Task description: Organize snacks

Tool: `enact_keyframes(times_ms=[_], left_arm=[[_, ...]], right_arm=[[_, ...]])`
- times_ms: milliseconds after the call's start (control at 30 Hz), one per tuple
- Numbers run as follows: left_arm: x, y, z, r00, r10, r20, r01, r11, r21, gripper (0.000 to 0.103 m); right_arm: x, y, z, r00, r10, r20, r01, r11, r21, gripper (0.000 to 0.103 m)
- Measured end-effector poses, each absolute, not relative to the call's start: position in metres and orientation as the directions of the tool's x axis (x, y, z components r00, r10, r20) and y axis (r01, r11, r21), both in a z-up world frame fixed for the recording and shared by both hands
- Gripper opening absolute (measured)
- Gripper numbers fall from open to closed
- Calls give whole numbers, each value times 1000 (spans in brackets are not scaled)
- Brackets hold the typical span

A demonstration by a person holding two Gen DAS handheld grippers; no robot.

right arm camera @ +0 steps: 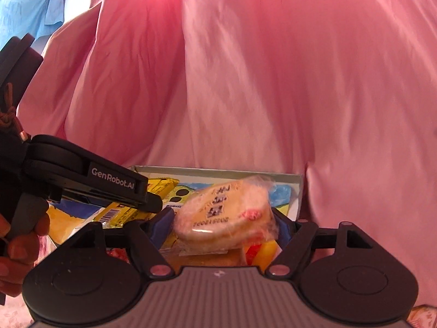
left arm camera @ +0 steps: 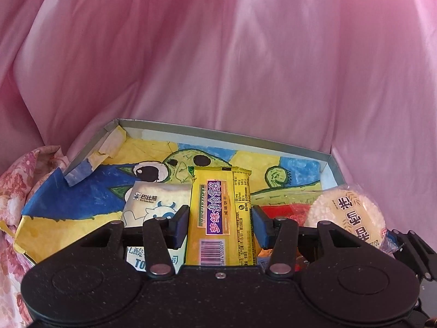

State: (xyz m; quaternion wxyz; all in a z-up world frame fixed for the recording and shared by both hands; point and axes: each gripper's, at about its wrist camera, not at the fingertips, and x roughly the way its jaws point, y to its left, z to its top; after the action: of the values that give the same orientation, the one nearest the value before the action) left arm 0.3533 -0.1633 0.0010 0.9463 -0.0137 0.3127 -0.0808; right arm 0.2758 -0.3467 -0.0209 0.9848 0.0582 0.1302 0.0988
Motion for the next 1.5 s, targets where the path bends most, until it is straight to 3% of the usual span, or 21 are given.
enact_keyframes(times_ms=[300, 567, 933, 1500], left_arm=[[353, -163, 1, 789, -169, -590, 137, 986, -100, 56], [349, -159, 4, 804, -163, -572, 115, 986, -120, 70], [331, -144, 22, 863, -140, -486, 72, 985, -156, 89], [262, -107, 65, 929, -75, -362, 16, 986, -165, 99]], right_arm=[[277, -347, -23, 947, 204, -246, -169, 973, 158, 89], [275, -346, -25, 948, 209, -239, -174, 972, 159, 94], [267, -342, -13, 957, 198, -212, -171, 976, 136, 101], [210, -324, 33, 985, 140, -101, -134, 989, 61, 103]])
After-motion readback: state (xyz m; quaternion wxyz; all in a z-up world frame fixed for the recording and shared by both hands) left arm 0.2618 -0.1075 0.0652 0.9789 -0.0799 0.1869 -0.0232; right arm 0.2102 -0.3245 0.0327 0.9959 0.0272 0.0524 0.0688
